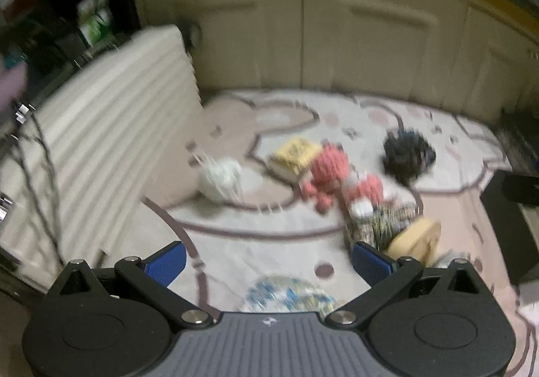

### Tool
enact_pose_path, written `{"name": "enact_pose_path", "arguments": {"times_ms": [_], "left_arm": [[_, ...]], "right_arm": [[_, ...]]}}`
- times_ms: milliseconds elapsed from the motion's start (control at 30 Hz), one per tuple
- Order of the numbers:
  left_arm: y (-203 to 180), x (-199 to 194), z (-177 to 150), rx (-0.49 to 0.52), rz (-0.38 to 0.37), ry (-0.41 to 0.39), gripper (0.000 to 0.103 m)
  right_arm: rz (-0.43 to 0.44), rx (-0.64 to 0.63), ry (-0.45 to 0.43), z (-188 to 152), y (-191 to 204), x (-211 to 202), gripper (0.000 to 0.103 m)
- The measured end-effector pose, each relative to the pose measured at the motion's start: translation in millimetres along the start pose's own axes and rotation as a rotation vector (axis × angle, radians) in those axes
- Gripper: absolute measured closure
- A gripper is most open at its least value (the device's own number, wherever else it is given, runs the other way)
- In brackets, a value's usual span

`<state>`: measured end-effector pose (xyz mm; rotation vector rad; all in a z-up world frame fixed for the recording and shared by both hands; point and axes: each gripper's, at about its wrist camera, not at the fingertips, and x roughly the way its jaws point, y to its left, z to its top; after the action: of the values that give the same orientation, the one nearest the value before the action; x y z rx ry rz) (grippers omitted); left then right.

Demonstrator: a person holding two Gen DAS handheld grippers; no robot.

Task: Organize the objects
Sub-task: 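Grasp the blue-floral pouch with the left tool while the right tool grasps the grey crocheted mouse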

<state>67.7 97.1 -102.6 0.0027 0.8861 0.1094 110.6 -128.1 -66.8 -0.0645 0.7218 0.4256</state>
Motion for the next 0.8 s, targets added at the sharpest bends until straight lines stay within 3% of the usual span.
{"name": "enact_pose_path", "arguments": {"times_ms": [200, 400, 500, 567, 800], "left_arm": [[-10, 34, -22, 0.058, -0.044, 0.080, 0.000], [-9, 63, -39, 0.058, -0.097, 0.164, 0.000], [-7, 71, -44, 0.059, -0.123, 0.186, 0.000], [-7, 74, -46, 0.067, -0.122, 0.181, 0.000], [-9, 83, -51, 0.120, -0.107, 0.195, 0.000]], "right_arm": [[-0.042, -0.031, 0.143, -25, -9, 37, 0.000], [0.023, 0.044, 0.273, -45, -27, 62, 0.000], [0.034, 0.055, 0.307, -51, -27, 69, 0.001], [0.047, 0.046, 0.327, -52, -25, 73, 0.008], [0.071, -0.001, 0.383, -55, -12, 87, 0.013]]}}
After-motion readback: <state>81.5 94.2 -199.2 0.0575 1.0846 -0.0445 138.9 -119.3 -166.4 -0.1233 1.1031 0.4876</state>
